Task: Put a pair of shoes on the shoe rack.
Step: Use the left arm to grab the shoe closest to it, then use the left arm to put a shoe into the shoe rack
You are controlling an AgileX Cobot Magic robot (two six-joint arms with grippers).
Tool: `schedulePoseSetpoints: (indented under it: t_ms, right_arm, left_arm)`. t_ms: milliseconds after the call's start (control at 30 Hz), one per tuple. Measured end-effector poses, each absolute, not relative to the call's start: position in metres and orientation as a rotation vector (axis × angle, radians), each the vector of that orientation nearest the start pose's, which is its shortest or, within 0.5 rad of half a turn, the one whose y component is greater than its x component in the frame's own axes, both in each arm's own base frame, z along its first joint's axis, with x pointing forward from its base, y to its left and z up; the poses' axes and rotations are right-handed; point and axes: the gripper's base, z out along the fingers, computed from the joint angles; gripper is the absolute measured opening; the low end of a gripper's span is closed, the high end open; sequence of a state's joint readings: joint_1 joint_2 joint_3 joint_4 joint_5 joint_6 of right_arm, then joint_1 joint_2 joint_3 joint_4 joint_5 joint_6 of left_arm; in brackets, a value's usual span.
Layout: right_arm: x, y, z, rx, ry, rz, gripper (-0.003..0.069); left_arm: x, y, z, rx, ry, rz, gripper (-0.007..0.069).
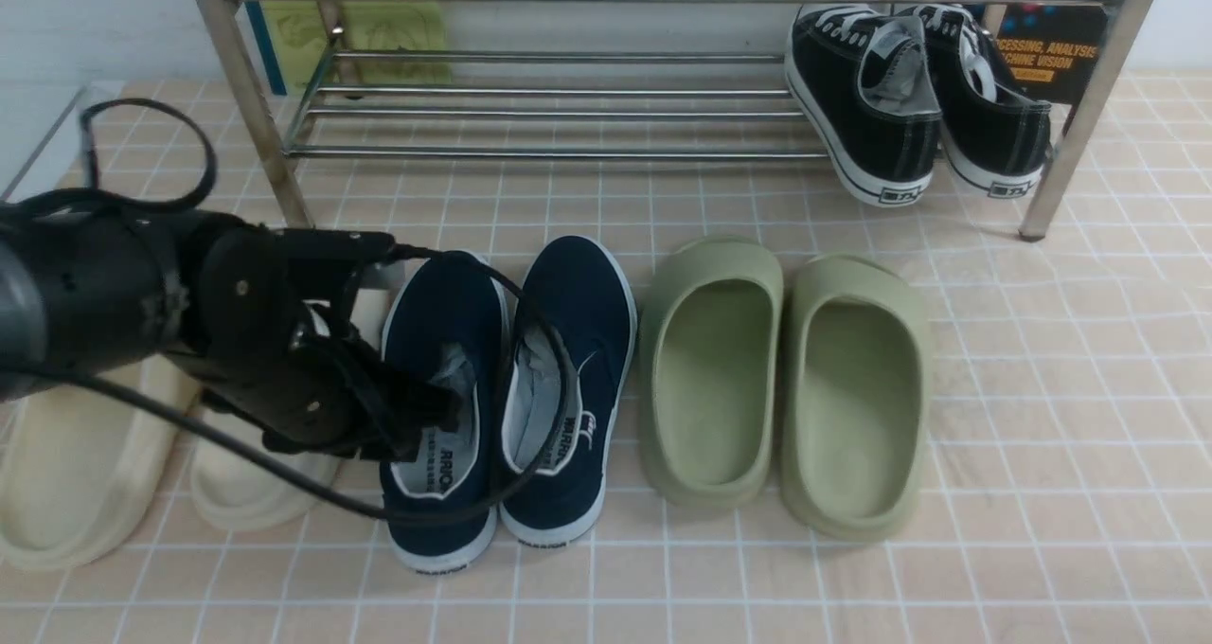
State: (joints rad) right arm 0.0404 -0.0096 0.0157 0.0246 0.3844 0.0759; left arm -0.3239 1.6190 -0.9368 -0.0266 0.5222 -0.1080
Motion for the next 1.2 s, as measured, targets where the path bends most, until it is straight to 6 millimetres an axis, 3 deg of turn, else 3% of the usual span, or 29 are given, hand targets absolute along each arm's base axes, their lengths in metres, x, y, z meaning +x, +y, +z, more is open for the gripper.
schedulePoseSetpoints:
  t_ms: [133,333,533,667,733,800,967,1000,1033,1200]
  right_arm:
    - [0.052,0.003,0.174,0.048,1.875,0.104,0.0228]
    - [0.052,0.003,0.174,0.048,1.875,0.104,0.0237]
    - [0.052,0.003,0.174,0.048,1.875,0.104,0.0237]
    - [0.052,0.003,0.174,0.048,1.875,0.104,0.0237]
    - [0.052,0.003,0.174,0.048,1.875,0.104,0.0237]
    - [0.052,0.003,0.174,0.048,1.875,0.104,0.0237]
    - [0.052,0.003,0.174,0.048,1.875,0.104,0.0238]
    - [0.052,0.003,0.174,0.048,1.875,0.104,0.0238]
    - [0.052,0.003,0.174,0.048,1.875,0.104,0.0238]
    - [0.052,0.003,0.174,0.048,1.875,0.104,0.0238]
  left_arm:
    - [0.303,-0.104,0.189,0.235,2.711,-0.176,0.023]
    - [0.306,-0.104,0.196,0.228,2.68,-0.171,0.0071]
    - [0.313,-0.107,0.244,0.153,2.623,-0.212,0.0051]
    - [0.331,-0.111,0.271,0.131,2.529,-0.234,0.0051]
    - [0.365,-0.115,0.287,0.098,2.441,-0.257,0.0051]
    - [0.382,-0.115,0.293,0.082,2.408,-0.26,0.0051]
    - [0.448,-0.114,0.281,0.011,2.373,-0.252,0.005]
    - [0.448,-0.114,0.281,0.011,2.373,-0.252,0.005]
    - [0.468,-0.115,0.281,-0.034,2.343,-0.268,0.005]
    - [0.501,-0.119,0.272,-0.048,2.29,-0.252,0.005]
